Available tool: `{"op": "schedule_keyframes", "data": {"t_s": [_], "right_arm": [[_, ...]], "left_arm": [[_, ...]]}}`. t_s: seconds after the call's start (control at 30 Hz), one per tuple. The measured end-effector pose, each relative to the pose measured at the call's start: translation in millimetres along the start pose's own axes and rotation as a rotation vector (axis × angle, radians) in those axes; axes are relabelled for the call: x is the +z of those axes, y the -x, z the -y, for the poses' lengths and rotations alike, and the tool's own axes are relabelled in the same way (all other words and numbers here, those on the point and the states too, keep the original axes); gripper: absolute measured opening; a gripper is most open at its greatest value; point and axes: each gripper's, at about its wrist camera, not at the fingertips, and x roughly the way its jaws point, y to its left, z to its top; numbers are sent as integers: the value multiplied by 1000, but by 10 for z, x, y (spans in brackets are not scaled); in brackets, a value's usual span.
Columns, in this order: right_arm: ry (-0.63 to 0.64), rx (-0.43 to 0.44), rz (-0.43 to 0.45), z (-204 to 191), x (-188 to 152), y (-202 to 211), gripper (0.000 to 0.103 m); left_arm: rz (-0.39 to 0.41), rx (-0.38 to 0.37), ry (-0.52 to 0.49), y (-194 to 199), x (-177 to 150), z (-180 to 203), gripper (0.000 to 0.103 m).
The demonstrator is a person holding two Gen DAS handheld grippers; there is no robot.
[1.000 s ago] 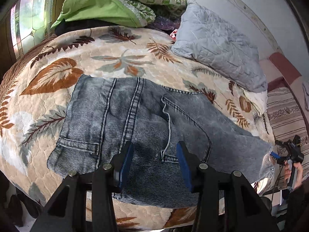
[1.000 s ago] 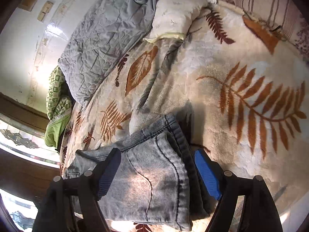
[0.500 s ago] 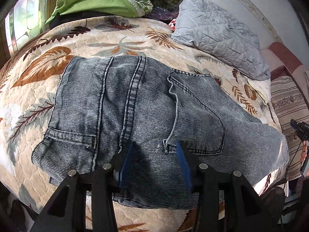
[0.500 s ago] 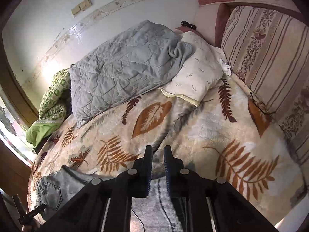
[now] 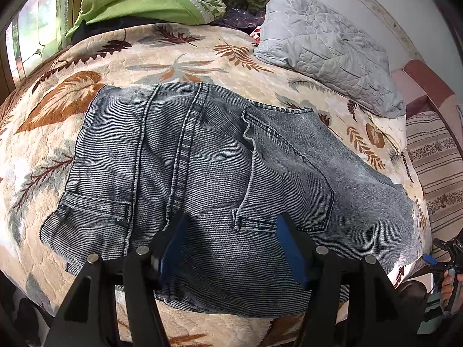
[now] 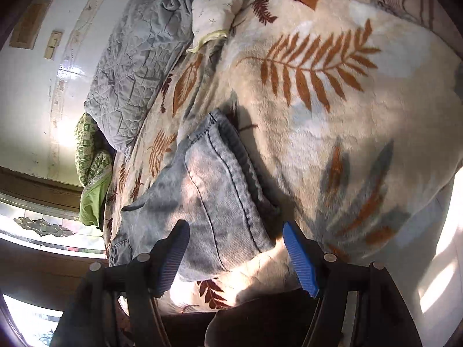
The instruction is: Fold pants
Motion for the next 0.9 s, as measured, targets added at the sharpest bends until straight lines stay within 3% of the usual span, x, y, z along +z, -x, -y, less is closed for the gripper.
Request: {"op": "schedule_keyframes", "data": {"t_s": [0.13, 0.17, 0.2, 0.23, 0.3, 0.43, 0.73, 0.8, 0.87, 0.9], "right_arm": [[-67, 11, -55, 115, -86, -277, 67], [-86, 35, -54, 128, -96, -331, 62], [-82, 13, -54, 114, -109, -374, 39], [-74, -22, -35, 93, -120, -376, 29], [-36, -59, -1, -10, -146, -308, 21], [137, -132, 114, -562, -92, 54, 18], [501, -36, 392, -2545, 375, 795, 12], [530, -5, 436, -2769, 361, 874, 12], [485, 58, 425, -2683, 333, 867, 14], [453, 64, 381, -2565, 302, 785, 28]], "left_arm": [[3, 16, -20, -11, -12, 53, 72], [5, 13, -19, -10, -15, 44, 72], [6, 9, -16, -6, -16, 36, 72], [6, 4, -14, -3, -12, 26, 72], [6, -10, -7, 1, -9, 3, 72], [8, -15, -5, -9, -8, -6, 73], [34, 4, -42, -26, -54, 68, 79], [36, 5, -42, -25, -55, 70, 79], [41, -1, -41, -24, -60, 62, 79], [44, -6, -39, -23, -63, 58, 80]]}}
